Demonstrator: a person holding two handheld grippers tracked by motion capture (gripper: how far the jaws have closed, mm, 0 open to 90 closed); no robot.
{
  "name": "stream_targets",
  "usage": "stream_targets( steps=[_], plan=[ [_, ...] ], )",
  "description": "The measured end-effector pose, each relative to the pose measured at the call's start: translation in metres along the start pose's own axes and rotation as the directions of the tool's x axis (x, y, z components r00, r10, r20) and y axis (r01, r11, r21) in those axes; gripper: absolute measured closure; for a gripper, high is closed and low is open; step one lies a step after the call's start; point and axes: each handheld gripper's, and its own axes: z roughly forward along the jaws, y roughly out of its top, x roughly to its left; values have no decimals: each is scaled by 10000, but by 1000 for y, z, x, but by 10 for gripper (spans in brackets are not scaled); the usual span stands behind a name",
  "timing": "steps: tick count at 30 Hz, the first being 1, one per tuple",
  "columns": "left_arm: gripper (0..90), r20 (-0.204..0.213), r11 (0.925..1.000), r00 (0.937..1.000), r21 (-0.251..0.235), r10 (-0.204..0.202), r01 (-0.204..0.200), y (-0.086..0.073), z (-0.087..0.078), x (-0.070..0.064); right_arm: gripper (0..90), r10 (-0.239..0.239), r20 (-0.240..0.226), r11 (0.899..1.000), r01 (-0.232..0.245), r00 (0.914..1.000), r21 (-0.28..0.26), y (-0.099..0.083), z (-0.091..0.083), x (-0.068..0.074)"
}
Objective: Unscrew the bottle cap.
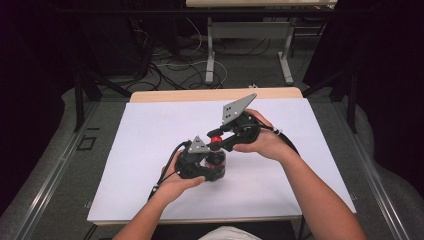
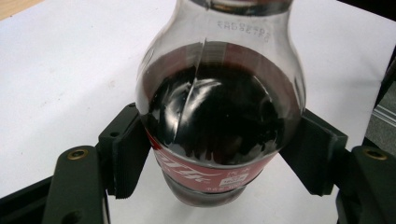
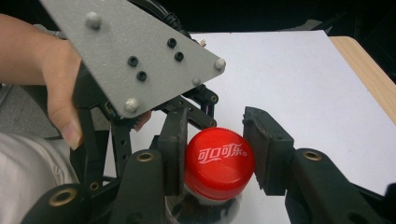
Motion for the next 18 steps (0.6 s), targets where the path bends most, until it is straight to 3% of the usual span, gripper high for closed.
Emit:
stream_targets(
  steps=[1,11,12,14,18],
  plan=[
    [300,-63,9999,9999,-49,131,-132,0,0,1,613,11,44,10000,-11,10000,17,0,0,0],
    [300,-127,10000,9999,-51,62,-62,-1,1,5,612,212,579,9998,-213,9981,24,-1,0,4],
    [300,-61,9999,9999,1,-122,122,-1,0,4,613,183,604,9998,-182,9980,-24,-1,0,4],
    [300,-102,9999,9998,-8,-141,141,-1,0,6,612,240,530,9997,-238,9983,-45,-1,-1,2],
    [300,-182,9996,9995,-79,-261,260,-2,-1,9,613,432,811,9990,-423,9958,-118,-3,-5,2]
  ],
)
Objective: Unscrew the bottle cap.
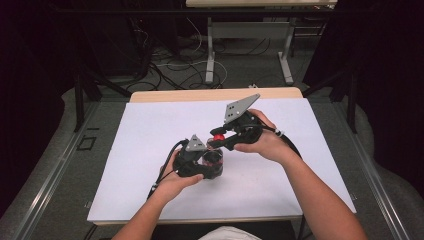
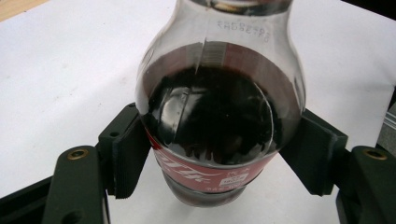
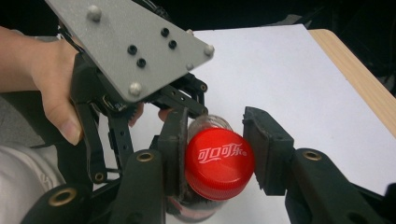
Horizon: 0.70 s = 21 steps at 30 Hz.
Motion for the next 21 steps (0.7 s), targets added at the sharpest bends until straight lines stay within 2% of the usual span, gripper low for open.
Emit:
stream_targets(
  steps=[1,5,9,14,16,19,21],
  plan=[
    [300,-31,10000,10000,-39,75,-75,0,-1,2,613,28,71,10000,-28,10000,28,0,-2,-1],
    [300,-97,9999,9999,-104,-46,45,0,-2,4,613,334,199,9994,-336,9992,99,-3,-7,-1],
    [300,-147,9995,9997,-234,-215,211,0,-4,8,613,290,411,9994,-296,9987,156,-7,-11,-1],
    [300,-294,9995,9993,-213,-244,238,0,-8,12,613,601,657,9980,-612,9960,151,-13,-16,4],
    [300,-296,9993,9991,-217,-304,297,0,-9,14,613,580,710,9979,-599,9958,248,-16,-18,7],
    [300,-416,9991,9986,-283,-316,304,0,-11,16,613,871,981,9957,-897,9914,223,-22,-21,12],
    [300,-403,9990,9985,-274,-377,367,0,-13,17,613,851,1108,9952,-898,9902,383,-26,-22,14]
  ],
)
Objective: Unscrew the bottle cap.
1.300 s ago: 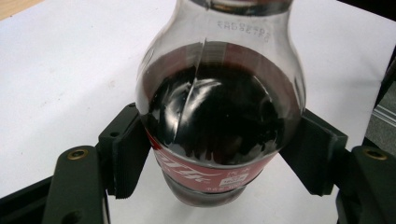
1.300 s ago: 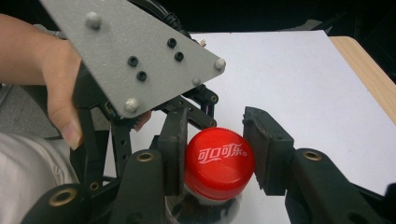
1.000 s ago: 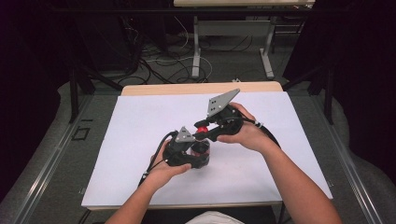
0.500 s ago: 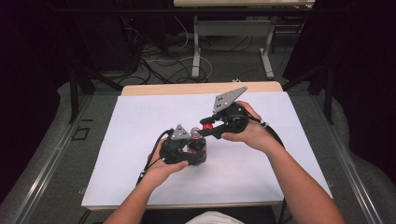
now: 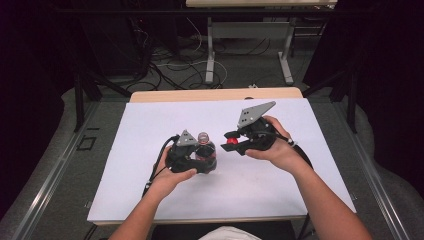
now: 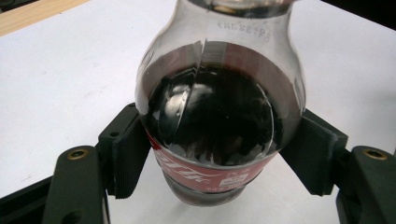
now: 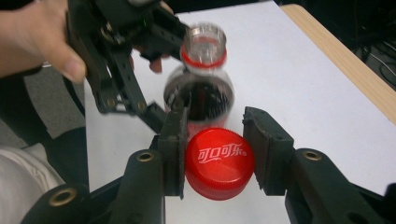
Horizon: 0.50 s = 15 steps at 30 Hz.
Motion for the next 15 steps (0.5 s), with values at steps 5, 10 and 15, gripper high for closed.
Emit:
stream_targets(
  steps=[5,10,15],
  plan=[
    [300,-95,9999,9999,-90,-104,103,1,-2,3,613,412,260,9991,-414,9988,69,-14,0,3],
    [300,-277,9999,9995,-93,-121,118,2,-4,7,613,813,383,9961,-825,9960,311,-32,5,6],
    [299,-446,9997,9988,-152,-207,200,3,-6,10,613,1368,438,9895,-1386,9896,404,-52,11,6]
  ],
)
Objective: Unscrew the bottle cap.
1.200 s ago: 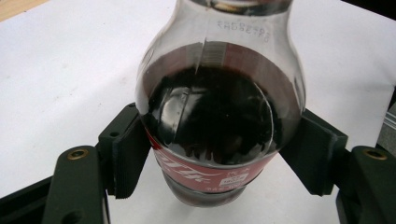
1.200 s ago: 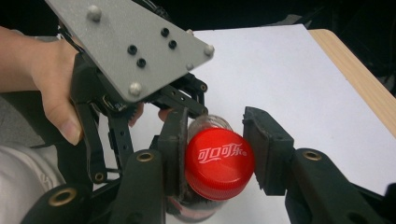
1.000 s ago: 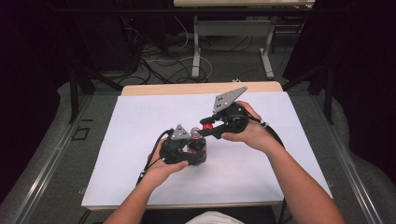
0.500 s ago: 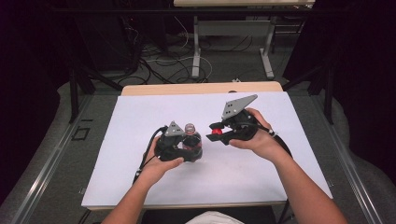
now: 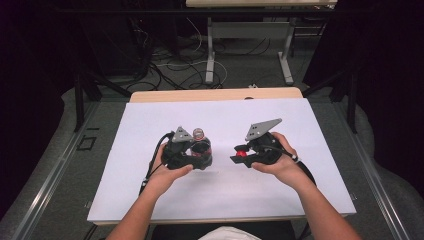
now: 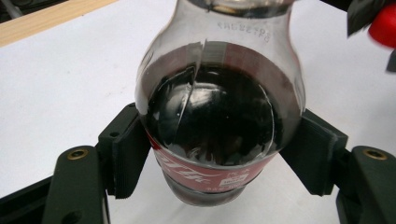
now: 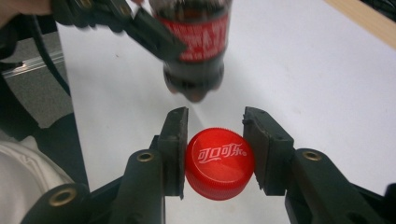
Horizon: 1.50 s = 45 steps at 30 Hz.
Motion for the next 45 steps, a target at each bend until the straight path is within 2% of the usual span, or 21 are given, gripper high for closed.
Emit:
stream_targets(
  steps=[8,10,15,21,22,23,26,30,31,33,37,40,41,42,43,44,45],
  plan=[
    [300,-210,9999,9997,-27,-121,121,6,3,8,613,571,311,9975,-583,9979,388,-25,15,-6],
    [300,-267,9998,9994,-71,-205,204,10,5,11,613,542,397,9975,-559,9977,429,-29,19,-7],
    [300,-209,9990,9991,-222,-381,376,24,13,17,613,856,542,9952,-880,9949,420,-38,24,-8],
    [300,-262,9984,9983,-212,-530,525,45,30,22,613,1029,589,9927,-1063,9929,570,-45,29,-11],
    [300,-223,9984,9983,-181,-543,539,48,33,23,613,906,647,9945,-937,9938,475,-46,31,-13],
    [300,-263,9986,9984,-148,-506,502,51,37,24,613,1063,664,9926,-1098,9921,511,-47,30,-12],
    [300,-235,9985,9983,-116,-536,533,61,47,23,613,1128,578,9916,-1161,9919,573,-49,30,-12],
    [300,-316,9993,9988,-27,-367,367,72,62,22,613,1134,657,9927,-1158,9914,348,-52,31,-13],
    [300,-315,9986,9981,-142,-523,519,72,67,21,613,1190,604,9916,-1217,9911,434,-52,30,-14],
    [300,-373,9991,9985,-122,-409,404,74,75,22,613,1328,666,9902,-1352,9889,337,-53,30,-13],
    [300,-627,9989,9969,-86,-467,462,73,93,23,613,1283,691,9908,-1309,9893,344,-54,29,-15],
    [300,-772,9977,9947,-118,-678,671,70,103,27,613,1257,702,9915,-1278,9896,261,-56,29,-16],
    [300,-803,9973,9941,-187,-728,715,69,106,28,613,1360,650,9895,-1388,9886,414,-55,28,-16],
    [300,-766,9954,9927,-302,-935,915,68,109,29,613,1182,745,9928,-1194,9902,128,-56,30,-18],
    [300,-795,9945,9916,-314,-1018,996,67,111,30,613,1153,661,9924,-1178,9911,351,-56,29,-18],
    [300,-921,9963,9921,-200,-851,836,66,112,31,613,1203,686,9917,-1231,9904,372,-56,29,-18],
    [300,-918,9962,9920,-114,-869,863,65,114,32,613,1347,743,9903,-1368,9881,231,-56,30,-17]
  ],
)
